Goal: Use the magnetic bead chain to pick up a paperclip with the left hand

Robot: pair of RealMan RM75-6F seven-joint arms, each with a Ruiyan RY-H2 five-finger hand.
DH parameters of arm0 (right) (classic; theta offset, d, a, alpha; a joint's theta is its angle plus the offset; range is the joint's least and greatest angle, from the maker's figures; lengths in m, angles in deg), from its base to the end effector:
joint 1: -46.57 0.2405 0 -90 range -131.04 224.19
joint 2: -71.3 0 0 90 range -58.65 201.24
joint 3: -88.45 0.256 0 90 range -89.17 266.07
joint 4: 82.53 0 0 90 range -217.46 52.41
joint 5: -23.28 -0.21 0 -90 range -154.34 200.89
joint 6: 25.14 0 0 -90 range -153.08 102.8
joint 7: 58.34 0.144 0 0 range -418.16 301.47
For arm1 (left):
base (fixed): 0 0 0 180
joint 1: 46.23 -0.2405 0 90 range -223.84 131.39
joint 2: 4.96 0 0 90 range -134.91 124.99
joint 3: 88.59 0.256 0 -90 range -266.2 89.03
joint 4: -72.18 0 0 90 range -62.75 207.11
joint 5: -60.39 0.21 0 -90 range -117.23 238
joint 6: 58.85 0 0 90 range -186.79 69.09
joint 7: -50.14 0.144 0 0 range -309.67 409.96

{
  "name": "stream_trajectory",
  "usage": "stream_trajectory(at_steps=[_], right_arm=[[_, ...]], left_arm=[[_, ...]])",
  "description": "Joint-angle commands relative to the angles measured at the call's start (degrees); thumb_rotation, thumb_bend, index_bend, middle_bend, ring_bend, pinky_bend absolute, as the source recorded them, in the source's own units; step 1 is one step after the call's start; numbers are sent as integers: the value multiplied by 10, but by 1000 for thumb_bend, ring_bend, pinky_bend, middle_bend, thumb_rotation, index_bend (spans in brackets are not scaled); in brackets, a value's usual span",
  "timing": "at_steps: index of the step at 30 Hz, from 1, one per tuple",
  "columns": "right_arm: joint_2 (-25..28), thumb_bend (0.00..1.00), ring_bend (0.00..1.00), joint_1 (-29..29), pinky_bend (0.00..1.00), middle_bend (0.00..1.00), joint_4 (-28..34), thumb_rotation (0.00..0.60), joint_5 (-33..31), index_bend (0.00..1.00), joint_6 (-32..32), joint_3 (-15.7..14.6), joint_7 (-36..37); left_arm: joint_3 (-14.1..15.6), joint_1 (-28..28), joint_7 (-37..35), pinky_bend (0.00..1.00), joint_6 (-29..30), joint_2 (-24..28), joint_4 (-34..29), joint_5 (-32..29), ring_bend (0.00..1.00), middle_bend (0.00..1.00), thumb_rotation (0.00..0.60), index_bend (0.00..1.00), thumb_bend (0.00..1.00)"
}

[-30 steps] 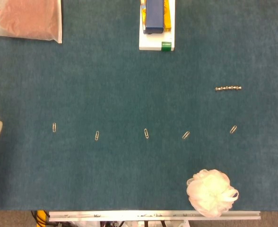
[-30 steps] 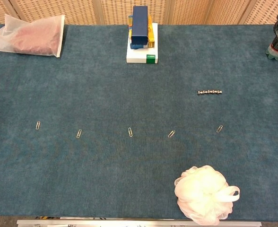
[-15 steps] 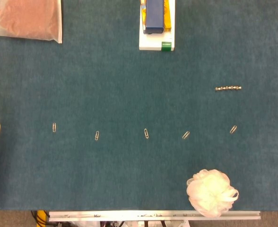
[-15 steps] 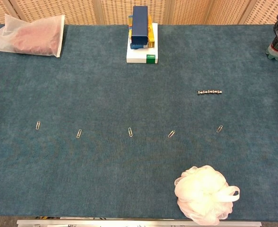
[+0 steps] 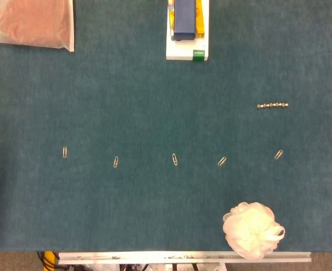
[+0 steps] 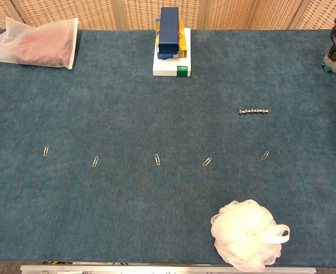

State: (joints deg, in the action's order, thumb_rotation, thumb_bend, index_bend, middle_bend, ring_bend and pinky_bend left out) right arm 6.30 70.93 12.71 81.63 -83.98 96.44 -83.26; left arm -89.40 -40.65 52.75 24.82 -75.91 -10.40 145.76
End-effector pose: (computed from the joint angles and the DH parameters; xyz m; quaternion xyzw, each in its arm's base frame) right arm -0.2883 -0.2887 0.1186 0.6740 -0.4062 0.2188 0.5770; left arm -0.3365 0.1794 0.1289 -0.6205 -0.3740 -0.3443 0.5972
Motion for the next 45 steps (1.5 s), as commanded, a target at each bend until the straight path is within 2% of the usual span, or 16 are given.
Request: stream_trajectory(at_steps=[1, 8, 12, 21, 28, 34, 45], right_arm=[[-17, 17, 0, 15, 69, 65, -12, 600, -22, 398, 7, -1, -24], [-57, 55, 0, 42, 33, 65, -39, 600, -61, 453, 19, -4, -60], [-88, 69, 0, 53, 0, 58, -61, 600, -61, 472, 17, -10, -72], [-146, 96, 0, 66, 0, 45, -117, 600, -54, 497, 14, -15, -74], [-192, 162, 0, 83, 0, 44, -170, 600, -49, 500, 33, -15, -64], [-210, 230, 0, 93, 0, 45, -185, 600, -50, 499, 47, -15, -62], [-226, 236, 0, 106, 0, 45, -189, 600, -56, 499, 53, -16, -72]], left_arm=[[0, 0, -1, 427, -2, -1, 2, -1, 281, 355, 600, 564, 289], [-1, -1, -7, 443, -6, -2, 7, -5, 291, 355, 600, 565, 289], [-1, -1, -13, 449, -9, -4, 13, -7, 292, 355, 600, 565, 289], [-1, -3, -24, 458, -12, -6, 22, -10, 293, 355, 600, 565, 289], [1, -4, -38, 462, -18, -10, 33, -12, 294, 355, 600, 568, 289], [1, -5, -47, 465, -18, -11, 37, -11, 295, 355, 600, 568, 289], [1, -4, -57, 467, -22, -14, 45, -12, 297, 355, 600, 569, 289]])
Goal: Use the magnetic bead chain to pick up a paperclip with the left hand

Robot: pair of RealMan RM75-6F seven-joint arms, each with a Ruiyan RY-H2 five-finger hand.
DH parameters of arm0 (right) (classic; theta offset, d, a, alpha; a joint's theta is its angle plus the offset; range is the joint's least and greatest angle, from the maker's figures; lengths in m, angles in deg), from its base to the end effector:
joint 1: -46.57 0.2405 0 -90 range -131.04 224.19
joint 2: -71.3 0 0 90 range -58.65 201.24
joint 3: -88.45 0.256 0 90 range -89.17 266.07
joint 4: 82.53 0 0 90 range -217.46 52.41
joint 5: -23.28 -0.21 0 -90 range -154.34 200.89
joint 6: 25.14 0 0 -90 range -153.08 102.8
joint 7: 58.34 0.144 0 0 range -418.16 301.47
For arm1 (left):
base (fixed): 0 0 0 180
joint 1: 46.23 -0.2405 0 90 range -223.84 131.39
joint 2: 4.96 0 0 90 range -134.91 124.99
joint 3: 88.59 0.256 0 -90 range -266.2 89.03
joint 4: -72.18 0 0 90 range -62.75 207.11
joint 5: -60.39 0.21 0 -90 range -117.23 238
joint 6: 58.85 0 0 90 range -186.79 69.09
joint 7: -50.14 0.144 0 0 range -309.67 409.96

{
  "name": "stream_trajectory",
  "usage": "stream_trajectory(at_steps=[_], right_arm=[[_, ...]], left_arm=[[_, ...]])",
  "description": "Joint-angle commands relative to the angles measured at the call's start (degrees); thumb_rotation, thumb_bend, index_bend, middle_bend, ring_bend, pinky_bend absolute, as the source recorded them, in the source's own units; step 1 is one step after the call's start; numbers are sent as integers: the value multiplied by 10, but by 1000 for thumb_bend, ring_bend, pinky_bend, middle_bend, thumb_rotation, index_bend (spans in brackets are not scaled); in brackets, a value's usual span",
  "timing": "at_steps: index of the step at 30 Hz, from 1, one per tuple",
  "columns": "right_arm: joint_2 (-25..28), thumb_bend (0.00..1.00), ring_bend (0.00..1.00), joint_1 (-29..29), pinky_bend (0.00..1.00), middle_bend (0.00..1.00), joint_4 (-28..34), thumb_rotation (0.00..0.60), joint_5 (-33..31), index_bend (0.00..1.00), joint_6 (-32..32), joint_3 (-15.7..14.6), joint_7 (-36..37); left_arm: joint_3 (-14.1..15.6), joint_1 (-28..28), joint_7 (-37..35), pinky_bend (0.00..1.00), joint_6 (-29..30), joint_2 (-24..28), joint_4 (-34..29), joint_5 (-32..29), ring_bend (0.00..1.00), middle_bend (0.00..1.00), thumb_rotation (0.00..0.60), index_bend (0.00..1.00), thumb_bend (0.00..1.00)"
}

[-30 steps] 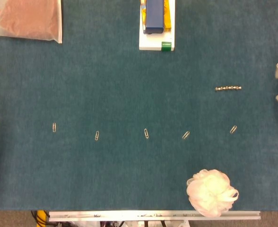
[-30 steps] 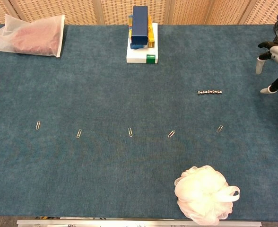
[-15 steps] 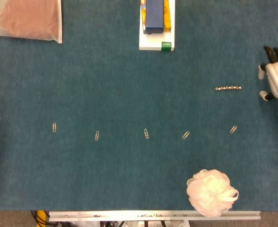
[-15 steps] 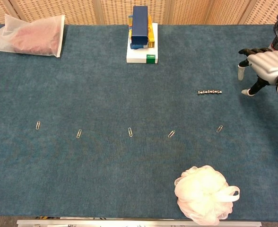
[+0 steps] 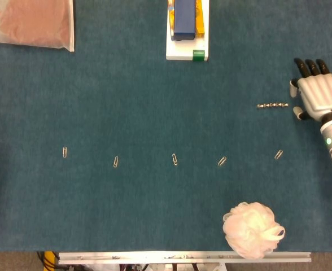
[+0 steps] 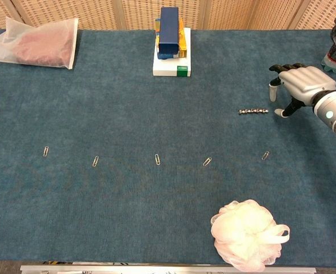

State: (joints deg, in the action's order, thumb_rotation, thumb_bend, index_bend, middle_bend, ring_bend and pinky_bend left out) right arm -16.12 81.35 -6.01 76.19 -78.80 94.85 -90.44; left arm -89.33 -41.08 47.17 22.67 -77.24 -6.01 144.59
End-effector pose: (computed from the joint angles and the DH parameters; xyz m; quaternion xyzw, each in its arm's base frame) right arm -0.2623 -0.3308 -0.0004 0.7283 -0.3872 0.1980 0.5296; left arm -0.3553 0.1772 0.1261 -0.6075 -0.4055 -0.3404 0.5922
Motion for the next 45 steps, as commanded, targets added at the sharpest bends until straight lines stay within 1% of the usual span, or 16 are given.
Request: stream_trajectory(at_steps=[1, 10, 18, 34, 45], right_arm=[[-4, 237, 0, 3, 0, 45, -3, 600, -2, 499, 3, 0, 1], [-22, 237, 0, 15, 0, 45, -22, 600, -7, 500, 14, 2, -2], [-32, 269, 0, 23, 0, 45, -35, 600, -13, 505, 26, 0, -2], [-37, 272, 0, 26, 0, 45, -37, 600, -18, 521, 27, -7, -5], [-48, 278, 0, 32, 0, 44, -53, 600, -27, 525, 32, -7, -10]], left_arm=[[0, 0, -2, 467, -1, -1, 1, -1, 297, 355, 600, 569, 289], [0, -1, -7, 467, -3, -3, 7, -2, 297, 355, 600, 569, 289], [0, -3, -14, 467, -5, -6, 13, -4, 297, 355, 600, 569, 289], [1, -6, -19, 468, -2, -7, 17, -3, 298, 355, 600, 569, 289], [0, -7, -20, 468, -2, -6, 18, -3, 298, 355, 600, 569, 289]])
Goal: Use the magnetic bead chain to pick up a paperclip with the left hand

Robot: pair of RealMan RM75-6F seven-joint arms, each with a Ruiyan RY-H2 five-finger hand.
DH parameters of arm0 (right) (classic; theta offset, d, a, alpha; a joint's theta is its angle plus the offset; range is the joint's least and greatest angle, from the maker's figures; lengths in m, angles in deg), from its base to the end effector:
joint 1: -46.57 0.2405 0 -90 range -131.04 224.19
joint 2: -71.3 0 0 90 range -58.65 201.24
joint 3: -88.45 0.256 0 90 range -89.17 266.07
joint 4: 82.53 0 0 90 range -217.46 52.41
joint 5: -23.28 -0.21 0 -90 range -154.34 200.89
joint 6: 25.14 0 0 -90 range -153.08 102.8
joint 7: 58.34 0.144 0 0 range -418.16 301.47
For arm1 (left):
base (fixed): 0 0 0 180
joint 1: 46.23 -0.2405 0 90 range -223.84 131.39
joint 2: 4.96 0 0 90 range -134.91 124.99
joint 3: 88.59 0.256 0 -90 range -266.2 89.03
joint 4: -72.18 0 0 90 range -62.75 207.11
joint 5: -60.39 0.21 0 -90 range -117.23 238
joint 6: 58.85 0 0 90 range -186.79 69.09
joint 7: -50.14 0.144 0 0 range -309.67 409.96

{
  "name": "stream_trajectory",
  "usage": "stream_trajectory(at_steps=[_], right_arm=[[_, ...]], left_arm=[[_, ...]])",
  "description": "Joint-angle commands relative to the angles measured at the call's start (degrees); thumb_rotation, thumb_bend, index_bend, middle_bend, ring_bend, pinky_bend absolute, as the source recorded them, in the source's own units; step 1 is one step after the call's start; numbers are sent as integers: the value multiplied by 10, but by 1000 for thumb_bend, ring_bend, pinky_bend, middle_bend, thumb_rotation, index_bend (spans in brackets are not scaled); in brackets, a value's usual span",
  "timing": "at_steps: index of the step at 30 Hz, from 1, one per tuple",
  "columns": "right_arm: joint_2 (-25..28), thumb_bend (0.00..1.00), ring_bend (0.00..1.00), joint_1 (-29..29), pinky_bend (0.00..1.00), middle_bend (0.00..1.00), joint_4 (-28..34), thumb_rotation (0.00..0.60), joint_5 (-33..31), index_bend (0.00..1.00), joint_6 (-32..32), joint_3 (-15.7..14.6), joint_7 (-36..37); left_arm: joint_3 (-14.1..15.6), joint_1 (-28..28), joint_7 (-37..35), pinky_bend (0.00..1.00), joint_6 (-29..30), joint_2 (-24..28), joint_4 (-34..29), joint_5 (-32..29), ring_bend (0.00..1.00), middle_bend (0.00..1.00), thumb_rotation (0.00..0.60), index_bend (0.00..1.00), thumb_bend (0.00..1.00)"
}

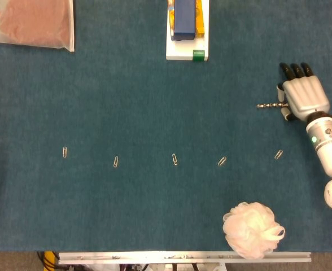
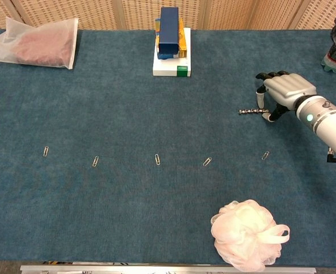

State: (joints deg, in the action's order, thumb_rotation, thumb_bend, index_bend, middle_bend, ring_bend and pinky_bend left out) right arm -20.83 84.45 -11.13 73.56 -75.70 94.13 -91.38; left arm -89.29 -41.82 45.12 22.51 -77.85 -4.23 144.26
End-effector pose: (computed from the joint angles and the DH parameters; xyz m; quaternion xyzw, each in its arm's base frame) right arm -0.2552 -0.3394 -0.0282 0.7433 -0.3894 0.1826 0.5123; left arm -0.3633 0.1727 0.1261 -0.5990 -0.4161 -0.3394 0.5941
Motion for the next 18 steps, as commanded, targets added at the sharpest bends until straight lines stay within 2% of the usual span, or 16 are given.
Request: stream_trajectory(at_steps=[1, 18], right_arm=[[-1, 278, 0, 1, 0, 44, -2, 600, -2, 525, 2, 0, -1], [-4, 351, 0, 5, 0, 45, -4, 600, -3, 565, 8, 0, 6]], left_arm=[[0, 0, 0, 468, -1, 0, 1, -1, 298, 355, 600, 569, 289], [-1, -3, -2, 468, 0, -1, 2, -2, 298, 355, 600, 569, 289]])
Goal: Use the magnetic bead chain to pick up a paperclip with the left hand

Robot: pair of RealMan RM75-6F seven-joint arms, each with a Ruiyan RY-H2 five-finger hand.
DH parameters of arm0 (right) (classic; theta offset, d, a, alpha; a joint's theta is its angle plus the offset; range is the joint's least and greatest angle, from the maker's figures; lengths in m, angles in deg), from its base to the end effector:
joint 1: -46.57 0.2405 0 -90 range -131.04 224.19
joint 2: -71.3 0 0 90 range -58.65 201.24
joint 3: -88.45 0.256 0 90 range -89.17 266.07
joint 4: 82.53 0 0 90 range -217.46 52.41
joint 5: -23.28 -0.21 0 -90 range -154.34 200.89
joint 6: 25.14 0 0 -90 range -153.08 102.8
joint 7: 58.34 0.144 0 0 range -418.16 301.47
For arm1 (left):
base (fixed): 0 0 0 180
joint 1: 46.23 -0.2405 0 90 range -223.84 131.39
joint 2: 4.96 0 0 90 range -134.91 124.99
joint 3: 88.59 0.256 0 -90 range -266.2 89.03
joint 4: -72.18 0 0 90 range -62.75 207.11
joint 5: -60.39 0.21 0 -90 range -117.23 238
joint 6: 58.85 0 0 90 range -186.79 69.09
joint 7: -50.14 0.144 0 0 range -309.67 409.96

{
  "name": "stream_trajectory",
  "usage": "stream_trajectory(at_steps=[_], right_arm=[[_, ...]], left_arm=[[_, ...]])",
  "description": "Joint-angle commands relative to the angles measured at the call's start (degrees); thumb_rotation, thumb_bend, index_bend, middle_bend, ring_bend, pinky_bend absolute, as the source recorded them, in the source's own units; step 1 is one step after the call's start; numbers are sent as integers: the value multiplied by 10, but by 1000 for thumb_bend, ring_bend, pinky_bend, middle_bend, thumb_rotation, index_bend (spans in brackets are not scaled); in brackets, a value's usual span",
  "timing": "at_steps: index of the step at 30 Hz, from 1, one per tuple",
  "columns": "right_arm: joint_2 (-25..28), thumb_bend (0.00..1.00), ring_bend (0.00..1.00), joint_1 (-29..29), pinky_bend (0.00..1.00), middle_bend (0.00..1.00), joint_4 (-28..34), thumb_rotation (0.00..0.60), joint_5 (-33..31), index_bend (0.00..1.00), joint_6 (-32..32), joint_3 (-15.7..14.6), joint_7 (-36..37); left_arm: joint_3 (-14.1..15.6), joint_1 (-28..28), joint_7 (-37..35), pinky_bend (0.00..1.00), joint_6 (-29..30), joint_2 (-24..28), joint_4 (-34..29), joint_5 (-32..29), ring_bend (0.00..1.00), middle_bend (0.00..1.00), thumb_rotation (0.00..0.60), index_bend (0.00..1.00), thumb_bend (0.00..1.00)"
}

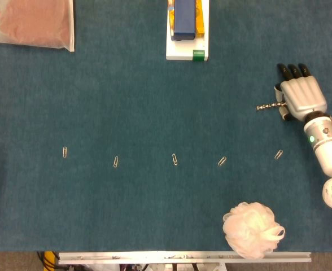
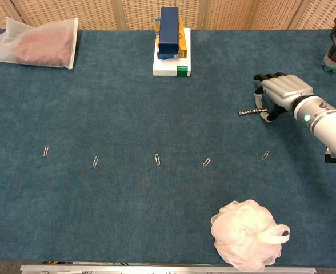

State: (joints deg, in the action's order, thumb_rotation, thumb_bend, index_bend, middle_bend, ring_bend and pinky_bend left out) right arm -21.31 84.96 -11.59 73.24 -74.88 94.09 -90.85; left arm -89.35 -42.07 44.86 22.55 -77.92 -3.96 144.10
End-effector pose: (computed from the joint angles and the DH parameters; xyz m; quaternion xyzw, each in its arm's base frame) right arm -0.2531 -0.3404 -0.0323 0.7450 -0.3945 0.1832 0.5058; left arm -0.3650 0.1714 0.1267 -0.5963 -0.4178 -0.3386 0.5960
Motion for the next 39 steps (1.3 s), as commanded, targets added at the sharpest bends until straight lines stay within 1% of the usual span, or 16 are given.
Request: stream_trajectory(at_steps=[1, 8, 12, 18, 21, 26, 33, 39], right_arm=[[1, 354, 0, -1, 0, 45, 3, 600, 1, 570, -1, 0, 2], [22, 367, 0, -9, 0, 48, 34, 600, 11, 591, -19, -1, 9], [50, 367, 0, -19, 0, 51, 73, 600, 23, 591, -38, -4, 11], [115, 368, 0, -40, 0, 54, 157, 600, 52, 591, -76, -15, 14], [152, 368, 0, -54, 0, 54, 207, 600, 71, 591, -95, -23, 19], [197, 368, 0, -78, 0, 54, 264, 600, 102, 591, -118, -38, 40], [236, 368, 0, -110, 0, 54, 312, 600, 153, 592, -145, -69, 52], [249, 368, 0, -128, 0, 54, 328, 600, 175, 592, -150, -89, 57]], left_arm=[[0, 0, 0, 468, 0, 0, 0, 0, 298, 355, 600, 569, 289], [-1, -1, -1, 469, 0, 0, 0, 0, 298, 355, 600, 569, 289], [-1, -1, 0, 469, 3, 2, -2, 1, 298, 355, 600, 569, 289], [0, -3, 12, 469, 10, 5, -13, 6, 298, 355, 600, 569, 289], [1, -4, 23, 469, 14, 5, -22, 9, 298, 355, 600, 569, 289], [3, -7, 43, 469, 26, 10, -41, 16, 298, 355, 600, 569, 289], [5, -12, 71, 469, 38, 17, -67, 22, 298, 355, 600, 569, 289], [7, -16, 85, 469, 44, 20, -79, 24, 298, 354, 600, 569, 289]])
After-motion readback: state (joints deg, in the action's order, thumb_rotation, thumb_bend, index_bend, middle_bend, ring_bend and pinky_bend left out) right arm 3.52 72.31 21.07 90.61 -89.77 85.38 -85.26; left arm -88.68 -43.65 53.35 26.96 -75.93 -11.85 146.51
